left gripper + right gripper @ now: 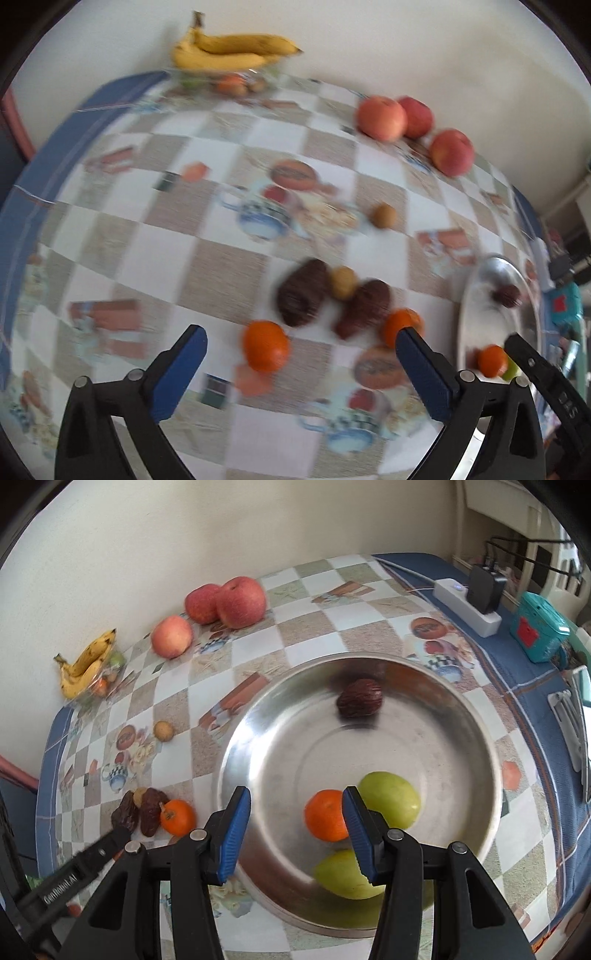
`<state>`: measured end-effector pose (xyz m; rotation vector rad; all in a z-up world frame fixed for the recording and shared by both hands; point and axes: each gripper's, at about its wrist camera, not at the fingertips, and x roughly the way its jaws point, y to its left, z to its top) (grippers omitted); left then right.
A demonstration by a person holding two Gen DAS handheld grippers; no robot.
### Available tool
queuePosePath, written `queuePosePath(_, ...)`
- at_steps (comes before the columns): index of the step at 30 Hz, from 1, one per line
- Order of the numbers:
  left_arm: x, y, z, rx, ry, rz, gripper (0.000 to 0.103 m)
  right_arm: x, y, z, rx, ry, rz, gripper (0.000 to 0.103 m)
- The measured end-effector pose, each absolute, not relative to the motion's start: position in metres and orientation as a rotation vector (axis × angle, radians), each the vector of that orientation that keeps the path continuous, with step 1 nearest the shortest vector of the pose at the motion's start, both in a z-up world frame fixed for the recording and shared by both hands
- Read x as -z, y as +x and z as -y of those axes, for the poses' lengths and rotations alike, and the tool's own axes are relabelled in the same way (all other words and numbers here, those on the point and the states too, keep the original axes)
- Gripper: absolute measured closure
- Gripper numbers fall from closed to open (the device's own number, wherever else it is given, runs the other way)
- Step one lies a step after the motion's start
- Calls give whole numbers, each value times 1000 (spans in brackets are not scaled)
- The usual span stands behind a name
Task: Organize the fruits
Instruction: 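Carry the orange and pear into the steel bowl and open both tools, then grasp a mandarin orange with the left tool while the right tool grasps another orange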
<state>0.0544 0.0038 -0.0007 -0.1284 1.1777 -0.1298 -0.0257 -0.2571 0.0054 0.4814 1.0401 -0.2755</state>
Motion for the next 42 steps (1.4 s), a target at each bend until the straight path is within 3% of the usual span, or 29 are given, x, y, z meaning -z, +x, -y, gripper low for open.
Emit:
queuePosePath(2, 0, 58, -20, 86, -143, -1174, 0, -4, -21, 244, 237, 466, -1050, 34)
queuePosePath(6, 2, 63, -54, 20, -213, -1183, 0, -4, -11, 218, 166, 415, -1065, 27)
queuePosePath(8, 1, 64, -68, -21, -242, -1176, 0, -4, -7, 207, 141, 387, -1064, 11)
queuePosePath(9, 1, 64, -74, -40, -254, -1169, 0, -5, -6, 202, 128, 380, -1057, 9)
queuePosePath(26, -3, 66, -73, 2, -293, -1108, 0, -7, 8, 160, -41, 306, -1007, 8)
queuePosePath(42, 40, 65, -66, 20, -334, -1318, 0, 14, 18, 143, -89, 244, -1072, 11)
